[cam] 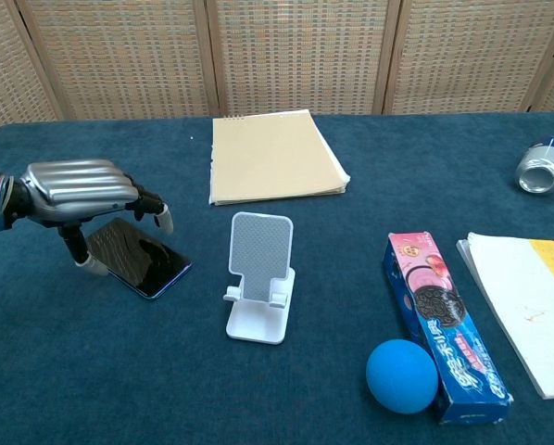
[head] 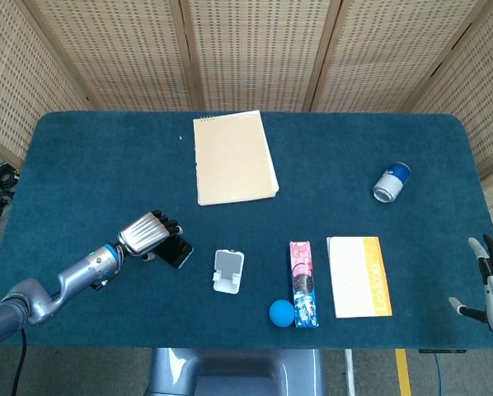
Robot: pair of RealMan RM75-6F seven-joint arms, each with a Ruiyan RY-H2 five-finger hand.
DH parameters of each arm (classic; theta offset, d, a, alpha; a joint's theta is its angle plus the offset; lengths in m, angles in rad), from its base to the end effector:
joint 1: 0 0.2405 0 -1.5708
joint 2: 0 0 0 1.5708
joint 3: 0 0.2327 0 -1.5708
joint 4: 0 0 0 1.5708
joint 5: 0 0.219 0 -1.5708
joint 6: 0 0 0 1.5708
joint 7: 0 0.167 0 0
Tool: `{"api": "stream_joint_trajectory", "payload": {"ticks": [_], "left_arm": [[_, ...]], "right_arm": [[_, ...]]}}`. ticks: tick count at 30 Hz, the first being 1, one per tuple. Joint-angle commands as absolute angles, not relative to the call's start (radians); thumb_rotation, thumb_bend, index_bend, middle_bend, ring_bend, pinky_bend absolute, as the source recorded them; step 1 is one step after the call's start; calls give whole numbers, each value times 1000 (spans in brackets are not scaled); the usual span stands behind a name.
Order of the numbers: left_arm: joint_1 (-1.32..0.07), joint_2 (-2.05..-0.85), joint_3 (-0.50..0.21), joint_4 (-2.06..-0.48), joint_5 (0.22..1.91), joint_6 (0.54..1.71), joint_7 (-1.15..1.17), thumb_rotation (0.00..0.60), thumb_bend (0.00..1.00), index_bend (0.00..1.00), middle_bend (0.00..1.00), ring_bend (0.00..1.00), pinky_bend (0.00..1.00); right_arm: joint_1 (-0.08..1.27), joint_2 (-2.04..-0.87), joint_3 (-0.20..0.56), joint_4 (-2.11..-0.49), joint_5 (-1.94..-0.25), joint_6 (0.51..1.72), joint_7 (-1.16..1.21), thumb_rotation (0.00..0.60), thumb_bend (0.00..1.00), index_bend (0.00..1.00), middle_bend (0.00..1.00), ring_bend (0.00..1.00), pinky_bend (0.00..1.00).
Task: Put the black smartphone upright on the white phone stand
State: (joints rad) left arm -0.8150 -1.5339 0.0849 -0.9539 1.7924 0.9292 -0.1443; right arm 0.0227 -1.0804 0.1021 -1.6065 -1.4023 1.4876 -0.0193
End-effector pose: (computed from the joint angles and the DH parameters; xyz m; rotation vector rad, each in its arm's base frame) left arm -0.1993 0.3668 -0.0320 -2.3426 -0.4176 -0.7021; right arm -0.3198 -0.1943 0.1690 1.2522 -0.8902 0.8048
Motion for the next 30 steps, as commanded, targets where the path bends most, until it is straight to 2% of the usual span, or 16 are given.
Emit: {"api": "stream_joint_trajectory", "payload": {"ticks": [1,8,15,30], "left_arm": [[-823,-1535,99,-944,1798,940,-164,600,0,289,306,355,337],[-835,-1556,119,-900,1799,936,-168,600,0,287,306,355,336],[-836,-1600,144,-826,1808,956,-198,600,0,288,306,355,286],[-833,-1652,172,-749,1800,979,-232,600,0,329,313,355,289]], "right_arm": [[23,-1080,103,-1605,-1399,1486,-18,600,0,14,0,0,0],[23,-1083,104,-1605,-1395,1485,-23,600,0,18,0,0,0],[24,-1085,105,-1603,-1389,1482,-25,600,0,19,0,0,0],[25,-1085,100,-1601,-1392,1477,-22,600,0,19,0,0,0]]}}
